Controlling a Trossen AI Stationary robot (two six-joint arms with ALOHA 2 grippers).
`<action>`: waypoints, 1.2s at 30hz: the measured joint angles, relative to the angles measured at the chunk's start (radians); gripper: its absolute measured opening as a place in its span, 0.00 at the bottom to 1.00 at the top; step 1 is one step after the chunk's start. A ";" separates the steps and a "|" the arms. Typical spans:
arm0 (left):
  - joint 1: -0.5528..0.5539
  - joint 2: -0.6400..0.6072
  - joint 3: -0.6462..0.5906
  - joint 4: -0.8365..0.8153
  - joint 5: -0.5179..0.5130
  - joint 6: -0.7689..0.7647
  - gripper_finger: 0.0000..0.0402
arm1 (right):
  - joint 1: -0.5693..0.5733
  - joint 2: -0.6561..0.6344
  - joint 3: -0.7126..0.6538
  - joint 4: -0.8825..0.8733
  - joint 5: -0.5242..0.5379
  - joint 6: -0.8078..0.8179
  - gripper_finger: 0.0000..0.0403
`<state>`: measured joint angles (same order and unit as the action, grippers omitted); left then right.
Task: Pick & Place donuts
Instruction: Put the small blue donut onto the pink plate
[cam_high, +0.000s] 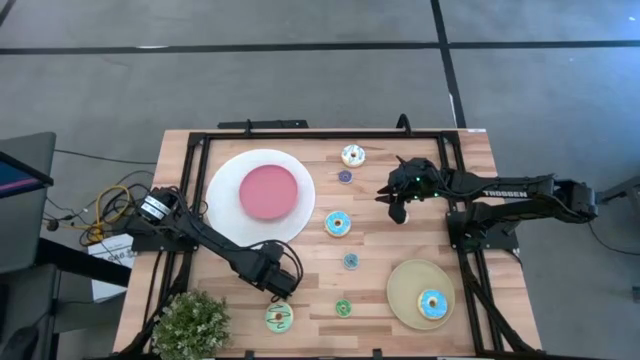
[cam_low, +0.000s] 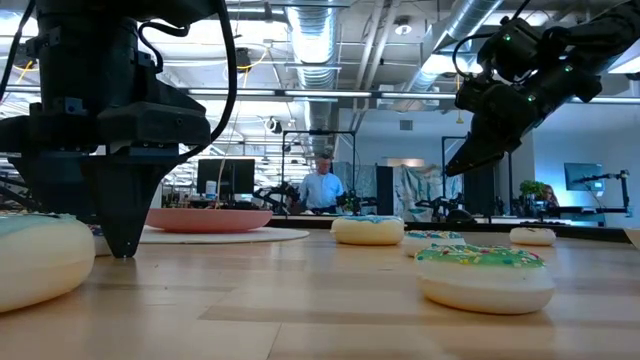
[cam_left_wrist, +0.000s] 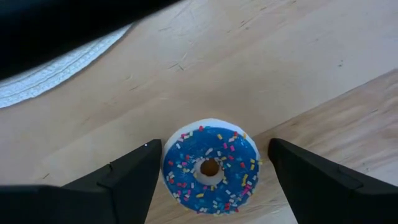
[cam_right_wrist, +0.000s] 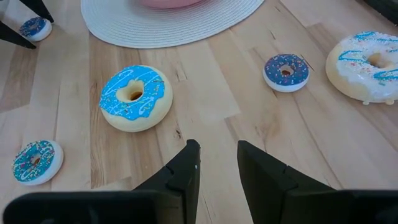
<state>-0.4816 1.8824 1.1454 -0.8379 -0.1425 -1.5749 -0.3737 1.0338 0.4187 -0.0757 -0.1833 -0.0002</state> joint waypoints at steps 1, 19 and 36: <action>0.000 0.000 0.000 0.000 0.000 0.000 0.74 | 0.000 0.000 0.000 0.000 0.000 0.000 0.24; 0.000 0.000 0.000 0.000 0.010 0.000 0.74 | 0.000 0.000 0.000 0.000 0.000 0.000 0.24; 0.000 0.000 0.000 0.000 0.026 -0.001 0.74 | 0.000 0.000 0.000 -0.001 0.000 0.000 0.24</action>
<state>-0.4812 1.8828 1.1450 -0.8384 -0.1165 -1.5757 -0.3739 1.0336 0.4187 -0.0765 -0.1835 0.0002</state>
